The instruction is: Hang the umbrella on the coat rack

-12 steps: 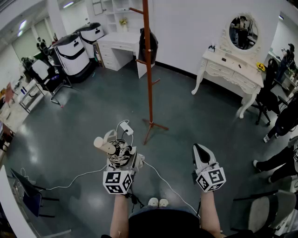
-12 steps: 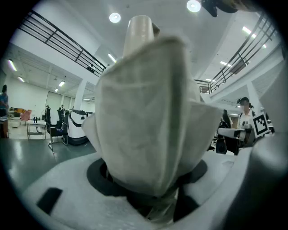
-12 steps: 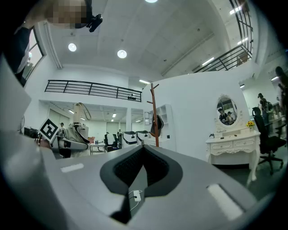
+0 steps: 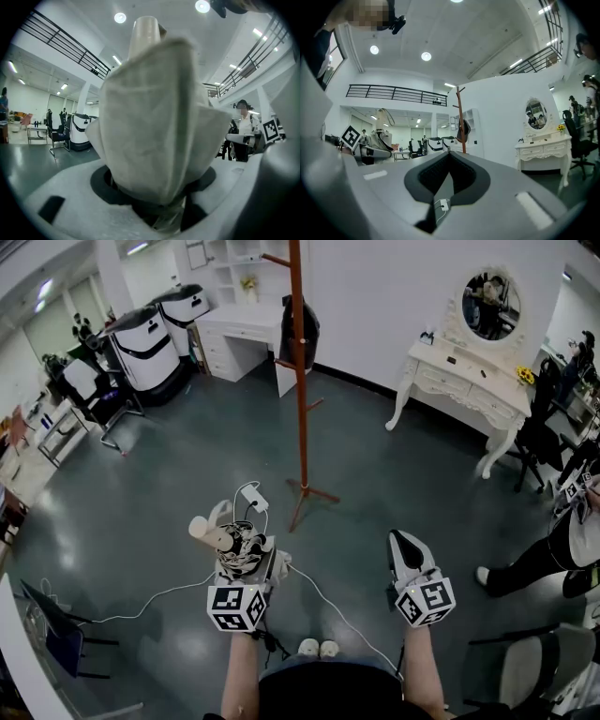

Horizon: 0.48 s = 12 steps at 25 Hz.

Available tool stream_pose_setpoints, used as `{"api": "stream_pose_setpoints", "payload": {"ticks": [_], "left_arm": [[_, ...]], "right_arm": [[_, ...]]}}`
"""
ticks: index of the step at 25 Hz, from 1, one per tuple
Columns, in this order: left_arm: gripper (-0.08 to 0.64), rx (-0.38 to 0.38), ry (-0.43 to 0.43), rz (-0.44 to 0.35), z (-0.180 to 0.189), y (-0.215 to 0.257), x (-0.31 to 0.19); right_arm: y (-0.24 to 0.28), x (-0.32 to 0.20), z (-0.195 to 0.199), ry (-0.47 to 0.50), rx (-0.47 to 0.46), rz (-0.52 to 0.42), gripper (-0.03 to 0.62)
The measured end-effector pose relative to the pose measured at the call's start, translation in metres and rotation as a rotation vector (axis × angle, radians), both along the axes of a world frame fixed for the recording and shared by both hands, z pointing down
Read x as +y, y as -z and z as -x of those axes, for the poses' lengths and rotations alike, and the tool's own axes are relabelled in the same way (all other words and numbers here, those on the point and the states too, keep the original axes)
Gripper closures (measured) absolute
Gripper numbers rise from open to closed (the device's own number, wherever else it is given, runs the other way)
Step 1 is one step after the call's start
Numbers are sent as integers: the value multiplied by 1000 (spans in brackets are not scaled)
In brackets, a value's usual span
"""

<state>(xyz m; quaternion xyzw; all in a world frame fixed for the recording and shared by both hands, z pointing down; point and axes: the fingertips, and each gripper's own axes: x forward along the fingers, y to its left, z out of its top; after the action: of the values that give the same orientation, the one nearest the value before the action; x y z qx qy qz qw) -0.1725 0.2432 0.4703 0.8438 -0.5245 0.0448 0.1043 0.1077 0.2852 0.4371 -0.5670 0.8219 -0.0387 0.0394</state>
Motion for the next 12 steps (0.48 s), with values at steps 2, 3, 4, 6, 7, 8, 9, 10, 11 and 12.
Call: {"api": "stream_pose_setpoints", "payload": {"ticks": [2, 3, 4, 6, 7, 8, 9, 10, 11, 12], "left_arm": [[265, 2, 1, 3, 2, -2, -2], [265, 3, 0, 3, 3, -3, -4], [265, 4, 0, 3, 5, -2, -7], [265, 6, 0, 3, 8, -2, -13], [265, 7, 0, 3, 10, -2, -15], [265, 8, 0, 3, 12, -3, -18], [265, 9, 0, 4, 14, -4, -21], [265, 9, 0, 6, 17, -6, -25], [265, 9, 0, 7, 20, -7, -29], [265, 8, -1, 9, 23, -8, -33]], "right_arm": [[0, -2, -2, -8, -25, -5, 584], [0, -5, -2, -13, -27, -7, 584], [1, -7, -1, -16, -24, -7, 584], [1, -13, 1, -18, -16, -6, 584], [0, -15, 3, -18, -14, -5, 584], [-1, -18, 4, -18, -13, -4, 584], [-2, -21, 6, -19, -12, -1, 584], [-4, -25, 7, -21, -11, 2, 584], [-6, -29, 9, -23, -11, 5, 584], [-7, -33, 12, -25, -11, 8, 584]]}}
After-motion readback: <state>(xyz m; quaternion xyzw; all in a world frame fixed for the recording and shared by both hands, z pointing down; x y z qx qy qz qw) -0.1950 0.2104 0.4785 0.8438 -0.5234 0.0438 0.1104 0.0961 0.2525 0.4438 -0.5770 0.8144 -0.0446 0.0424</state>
